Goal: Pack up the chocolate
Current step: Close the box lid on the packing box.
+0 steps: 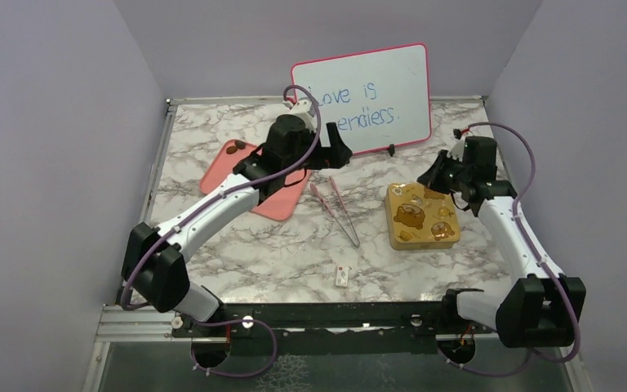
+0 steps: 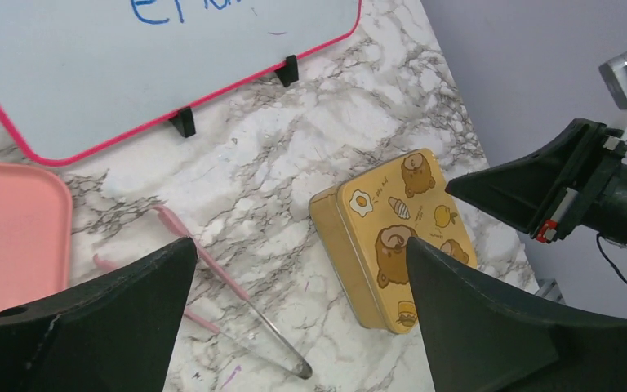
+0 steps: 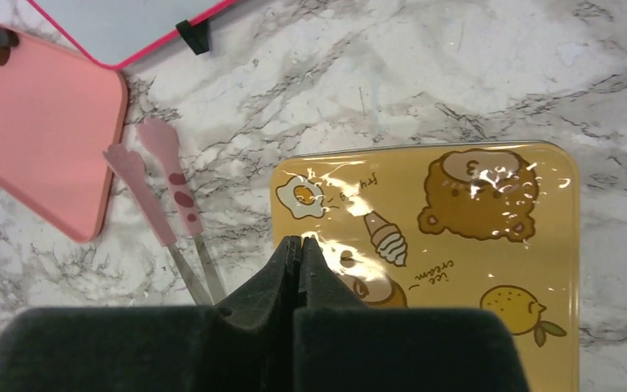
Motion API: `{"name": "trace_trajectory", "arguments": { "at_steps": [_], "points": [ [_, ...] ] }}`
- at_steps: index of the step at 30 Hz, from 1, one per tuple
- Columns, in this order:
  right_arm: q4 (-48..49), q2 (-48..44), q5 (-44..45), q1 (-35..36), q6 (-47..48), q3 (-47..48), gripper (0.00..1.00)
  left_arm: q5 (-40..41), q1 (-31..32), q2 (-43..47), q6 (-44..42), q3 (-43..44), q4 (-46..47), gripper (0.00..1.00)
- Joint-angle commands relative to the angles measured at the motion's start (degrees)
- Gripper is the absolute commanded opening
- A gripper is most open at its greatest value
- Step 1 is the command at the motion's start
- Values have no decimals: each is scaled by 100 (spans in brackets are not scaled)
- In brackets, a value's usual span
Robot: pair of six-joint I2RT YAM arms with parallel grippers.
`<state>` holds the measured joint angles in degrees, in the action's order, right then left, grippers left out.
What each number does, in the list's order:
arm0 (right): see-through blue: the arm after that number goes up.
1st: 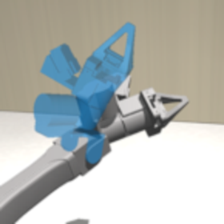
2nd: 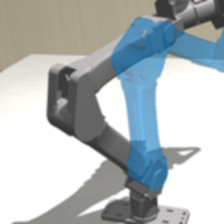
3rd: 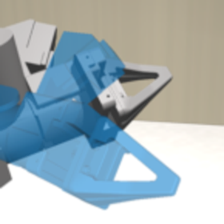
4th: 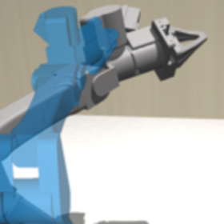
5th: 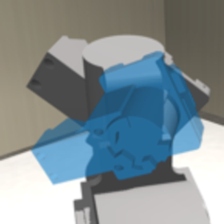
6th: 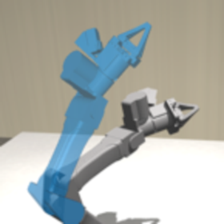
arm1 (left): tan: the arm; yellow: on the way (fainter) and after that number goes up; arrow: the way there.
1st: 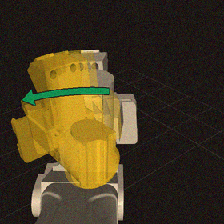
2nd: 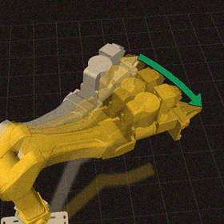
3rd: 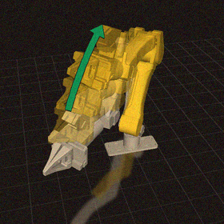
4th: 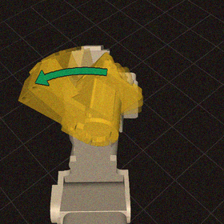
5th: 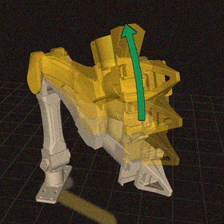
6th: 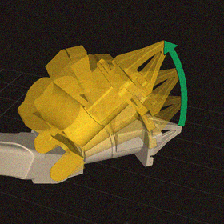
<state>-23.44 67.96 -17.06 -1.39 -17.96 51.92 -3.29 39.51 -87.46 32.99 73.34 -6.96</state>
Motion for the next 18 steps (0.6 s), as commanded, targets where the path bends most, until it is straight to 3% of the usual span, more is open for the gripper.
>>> {"name": "trace_trajectory", "arguments": {
  "at_steps": [1, 6, 10, 12, 18],
  "points": [
    [-149, 220, 310, 366, -58, 173, 1, -638, -211, 697, -477, -313, -217, 99],
    [87, 721, 692, 935, -108, 104, 1, -747, -417, 1366, -1126, -724, -997, 99],
    [581, 1513, 864, 992, 21, -37, 1, -881, -417, 2065, -1310, -1164, -1340, 99],
    [50, 2176, 1098, 996, 85, 252, 1, -885, -415, 2419, -1388, -1426, -1352, 99],
    [28, 1946, 1278, 1000, 62, 336, 1, -821, -417, 2981, -1603, -2097, -1366, 99]
  ]
}}
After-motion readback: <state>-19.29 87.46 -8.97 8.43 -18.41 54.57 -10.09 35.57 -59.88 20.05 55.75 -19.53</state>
